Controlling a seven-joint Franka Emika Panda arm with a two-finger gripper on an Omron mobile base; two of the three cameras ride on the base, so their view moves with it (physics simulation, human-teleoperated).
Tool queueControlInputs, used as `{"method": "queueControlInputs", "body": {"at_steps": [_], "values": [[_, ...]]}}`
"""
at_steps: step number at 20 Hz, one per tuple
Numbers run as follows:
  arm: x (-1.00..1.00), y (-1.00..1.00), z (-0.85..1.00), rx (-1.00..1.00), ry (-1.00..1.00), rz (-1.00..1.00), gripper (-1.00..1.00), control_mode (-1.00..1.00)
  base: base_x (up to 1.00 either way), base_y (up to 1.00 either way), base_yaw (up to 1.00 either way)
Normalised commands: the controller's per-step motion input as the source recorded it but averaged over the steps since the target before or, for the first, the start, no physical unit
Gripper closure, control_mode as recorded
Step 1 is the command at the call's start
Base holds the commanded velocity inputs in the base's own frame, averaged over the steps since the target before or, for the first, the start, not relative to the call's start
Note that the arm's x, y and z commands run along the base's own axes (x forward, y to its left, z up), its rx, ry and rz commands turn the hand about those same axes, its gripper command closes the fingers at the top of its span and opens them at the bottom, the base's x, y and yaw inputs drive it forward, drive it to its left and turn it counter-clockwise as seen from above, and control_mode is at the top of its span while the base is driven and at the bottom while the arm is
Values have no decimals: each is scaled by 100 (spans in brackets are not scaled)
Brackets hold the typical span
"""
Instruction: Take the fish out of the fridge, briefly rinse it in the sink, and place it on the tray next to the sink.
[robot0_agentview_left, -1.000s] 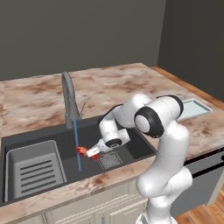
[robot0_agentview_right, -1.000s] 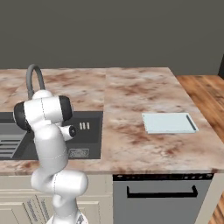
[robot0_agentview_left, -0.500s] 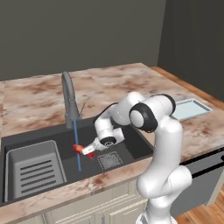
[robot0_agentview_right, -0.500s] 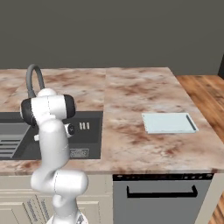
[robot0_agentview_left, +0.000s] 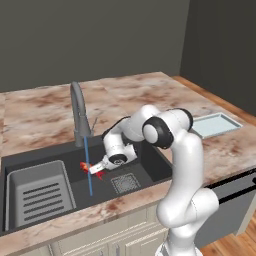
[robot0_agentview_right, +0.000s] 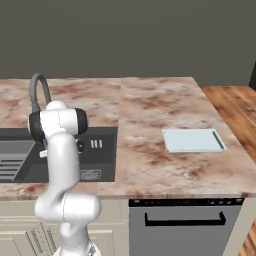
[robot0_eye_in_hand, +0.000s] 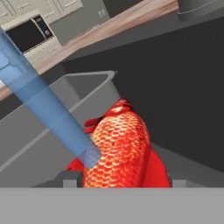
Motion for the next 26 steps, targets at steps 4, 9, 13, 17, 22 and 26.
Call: {"method": "queueControlInputs", "body": {"at_steps": [4, 9, 13, 17, 22, 26], "values": [[0, 0, -6, 0, 0, 0, 100, -100, 0, 0, 0], [-9, -10, -10, 0, 0, 0, 100, -100, 0, 0, 0], [-4, -21, -33, 0, 0, 0, 100, -100, 0, 0, 0], [-7, -4, -5, 0, -2, 0, 100, -100, 0, 0, 0], [-12, 0, 0, 0, -9, 0, 100, -100, 0, 0, 0], [0, 5, 0, 0, 0, 0, 100, -100, 0, 0, 0]]}}
